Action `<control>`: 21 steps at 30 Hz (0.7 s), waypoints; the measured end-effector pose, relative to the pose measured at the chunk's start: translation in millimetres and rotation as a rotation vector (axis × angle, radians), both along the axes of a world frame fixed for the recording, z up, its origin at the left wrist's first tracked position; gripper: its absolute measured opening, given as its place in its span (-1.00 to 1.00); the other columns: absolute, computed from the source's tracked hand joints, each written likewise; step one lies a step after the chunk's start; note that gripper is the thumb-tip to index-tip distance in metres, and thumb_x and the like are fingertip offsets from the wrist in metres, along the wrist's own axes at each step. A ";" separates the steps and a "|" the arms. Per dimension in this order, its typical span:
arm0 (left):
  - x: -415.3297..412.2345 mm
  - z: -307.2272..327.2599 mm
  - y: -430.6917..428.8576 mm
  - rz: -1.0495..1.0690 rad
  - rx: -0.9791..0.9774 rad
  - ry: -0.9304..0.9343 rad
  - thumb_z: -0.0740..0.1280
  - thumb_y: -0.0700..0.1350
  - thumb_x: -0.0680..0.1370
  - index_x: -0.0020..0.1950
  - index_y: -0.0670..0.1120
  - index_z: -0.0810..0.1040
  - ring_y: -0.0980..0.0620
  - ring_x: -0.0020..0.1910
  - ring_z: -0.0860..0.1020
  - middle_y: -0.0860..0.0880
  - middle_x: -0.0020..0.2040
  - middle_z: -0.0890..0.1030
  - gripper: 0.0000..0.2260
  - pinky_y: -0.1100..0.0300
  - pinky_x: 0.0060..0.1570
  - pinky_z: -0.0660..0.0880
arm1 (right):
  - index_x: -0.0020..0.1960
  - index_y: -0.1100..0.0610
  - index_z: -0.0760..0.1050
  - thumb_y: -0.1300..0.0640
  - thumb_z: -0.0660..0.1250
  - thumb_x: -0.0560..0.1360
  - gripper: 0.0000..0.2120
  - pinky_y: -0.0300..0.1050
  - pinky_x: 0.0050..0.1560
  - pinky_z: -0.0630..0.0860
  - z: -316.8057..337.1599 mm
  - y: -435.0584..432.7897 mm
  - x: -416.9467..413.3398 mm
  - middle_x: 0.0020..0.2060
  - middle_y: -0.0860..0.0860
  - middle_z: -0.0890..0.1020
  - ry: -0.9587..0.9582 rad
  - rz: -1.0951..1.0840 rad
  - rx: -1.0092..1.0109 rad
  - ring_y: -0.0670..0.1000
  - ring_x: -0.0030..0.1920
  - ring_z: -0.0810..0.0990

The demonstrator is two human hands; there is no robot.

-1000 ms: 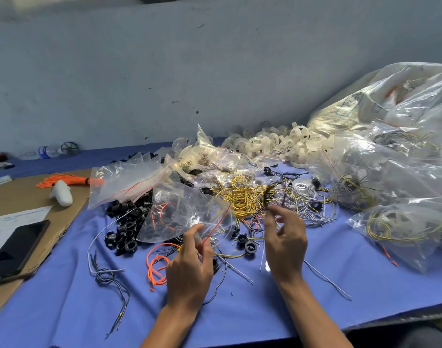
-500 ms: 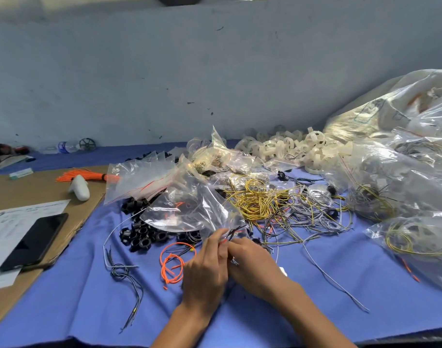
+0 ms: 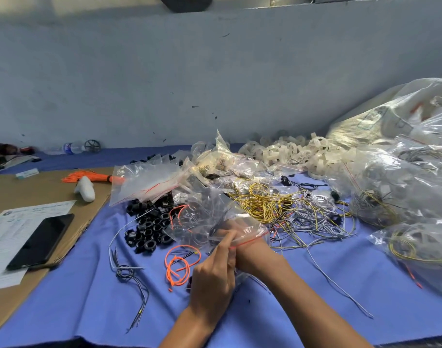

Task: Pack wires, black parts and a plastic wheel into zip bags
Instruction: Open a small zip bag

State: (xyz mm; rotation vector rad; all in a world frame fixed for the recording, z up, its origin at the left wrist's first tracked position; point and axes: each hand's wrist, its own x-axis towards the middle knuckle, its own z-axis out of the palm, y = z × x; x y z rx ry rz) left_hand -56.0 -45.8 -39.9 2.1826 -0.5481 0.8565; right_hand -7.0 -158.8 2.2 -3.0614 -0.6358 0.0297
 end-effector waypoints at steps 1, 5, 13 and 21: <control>-0.2 0.2 0.4 -0.001 -0.005 -0.008 0.11 0.00 0.68 0.39 -0.04 0.48 -0.05 -0.23 0.64 -0.07 0.04 0.71 -0.66 0.14 -0.41 0.44 | 0.39 0.15 0.38 0.11 0.14 0.62 -0.64 0.02 0.42 0.21 3.3 2.7 3.9 0.39 0.14 0.39 -0.026 0.084 -0.078 0.14 0.41 0.32; -1.0 1.4 1.4 0.000 -0.039 0.003 0.12 -0.01 0.66 0.42 0.07 0.39 -0.06 -0.19 0.65 -0.03 0.08 0.70 -0.67 0.16 -0.35 0.48 | 0.32 0.23 0.42 0.40 0.20 0.55 -0.64 0.02 0.13 0.50 8.7 -0.1 2.2 0.11 0.24 0.56 0.489 -0.047 1.134 0.20 0.12 0.54; 4.2 -4.0 -0.2 0.048 0.053 -0.006 0.13 -0.02 0.64 0.38 -0.01 0.49 -0.09 -0.26 0.64 -0.06 0.00 0.71 -0.65 0.13 -0.41 0.41 | 0.22 0.23 0.50 0.25 0.18 0.53 -0.71 -0.05 -0.17 0.28 -7.4 -23.9 -8.0 0.03 0.23 0.60 -0.103 0.168 0.086 0.25 -0.02 0.54; 5.0 -5.1 -2.2 0.008 0.086 -0.055 0.02 0.05 0.71 0.40 0.00 0.43 -0.02 -0.20 0.65 -0.05 0.07 0.71 -0.65 0.18 -0.40 0.46 | -0.04 0.05 0.48 0.15 0.16 0.63 -0.86 -0.10 -0.16 0.35 12.5 -8.0 -3.8 -0.10 0.09 0.56 0.260 -0.192 0.602 0.03 -0.14 0.49</control>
